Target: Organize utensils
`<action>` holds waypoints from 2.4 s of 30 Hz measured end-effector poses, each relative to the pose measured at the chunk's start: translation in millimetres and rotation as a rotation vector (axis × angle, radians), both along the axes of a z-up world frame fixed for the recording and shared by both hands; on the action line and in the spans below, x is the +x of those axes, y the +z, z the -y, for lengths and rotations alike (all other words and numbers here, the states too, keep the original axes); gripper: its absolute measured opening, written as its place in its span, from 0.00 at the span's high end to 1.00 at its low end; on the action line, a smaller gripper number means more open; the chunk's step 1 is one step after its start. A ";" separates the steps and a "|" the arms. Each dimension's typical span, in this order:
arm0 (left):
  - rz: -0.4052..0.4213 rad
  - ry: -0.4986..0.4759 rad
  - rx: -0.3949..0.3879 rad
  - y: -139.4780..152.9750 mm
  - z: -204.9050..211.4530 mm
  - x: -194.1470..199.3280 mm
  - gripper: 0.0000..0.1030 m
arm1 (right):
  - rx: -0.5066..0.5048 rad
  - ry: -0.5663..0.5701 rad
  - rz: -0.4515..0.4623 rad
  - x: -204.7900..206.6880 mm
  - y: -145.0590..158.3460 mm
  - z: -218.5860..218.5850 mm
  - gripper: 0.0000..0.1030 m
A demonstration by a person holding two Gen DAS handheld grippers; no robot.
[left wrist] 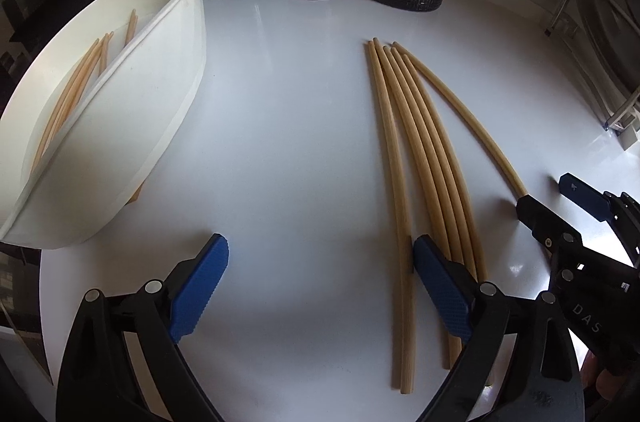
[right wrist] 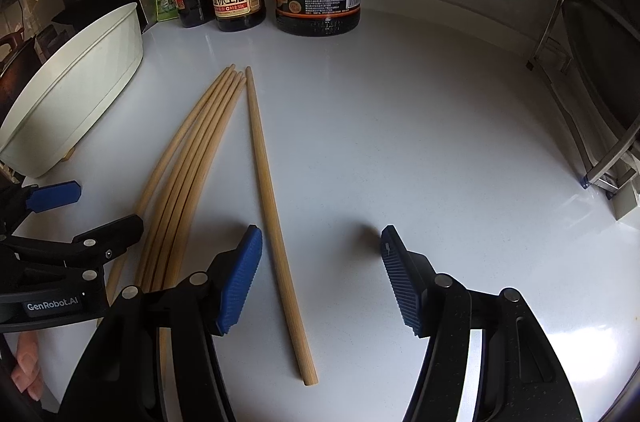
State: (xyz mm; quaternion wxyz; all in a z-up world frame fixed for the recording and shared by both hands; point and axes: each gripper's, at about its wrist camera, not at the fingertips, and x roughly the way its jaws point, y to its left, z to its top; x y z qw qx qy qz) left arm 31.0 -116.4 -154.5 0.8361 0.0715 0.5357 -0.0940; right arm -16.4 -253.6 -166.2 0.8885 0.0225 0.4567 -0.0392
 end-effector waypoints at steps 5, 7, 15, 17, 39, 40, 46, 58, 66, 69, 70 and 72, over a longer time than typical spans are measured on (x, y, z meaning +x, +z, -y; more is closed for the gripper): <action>-0.003 0.018 0.004 -0.3 0.7 9.2 0.08 | -0.029 0.033 0.014 8.1 0.0 -4.9 0.43; 0.001 0.018 0.010 -0.3 3.0 12.8 0.08 | -0.020 0.056 0.012 12.2 -0.3 -5.8 0.43; 0.008 -0.016 -0.003 4.9 13.2 17.9 0.36 | -0.021 0.118 0.003 17.2 0.4 -12.3 0.52; 0.014 -0.028 -0.008 6.7 15.5 15.3 0.47 | -0.026 0.136 -0.002 15.8 0.7 -16.9 0.62; 0.028 -0.099 -0.128 76.8 -12.6 13.1 0.93 | 0.089 0.054 0.064 3.4 63.4 -25.0 0.94; 0.042 -0.100 -0.134 84.9 -17.6 15.0 0.93 | 0.094 0.055 0.076 4.4 71.8 -28.3 0.94; 0.108 -0.062 -0.138 121.3 -67.5 35.0 0.93 | 0.118 0.089 0.140 26.1 109.8 -69.4 0.94; 0.111 0.059 -0.058 118.9 -196.6 86.2 0.93 | 0.187 0.218 0.133 110.1 125.3 -192.6 0.94; 0.060 0.087 -0.073 92.6 -233.1 114.9 0.93 | 0.207 0.216 0.027 163.1 100.5 -236.8 0.94; 0.034 0.087 -0.082 81.4 -239.3 122.6 0.93 | 0.178 0.211 -0.007 172.6 91.8 -244.6 0.94; 0.026 0.087 -0.085 77.8 -241.2 123.5 0.93 | 0.174 0.210 -0.017 174.6 89.7 -245.7 0.94; 0.007 0.086 -0.091 71.1 -242.1 126.4 0.93 | 0.167 0.203 -0.031 177.2 85.3 -247.3 0.94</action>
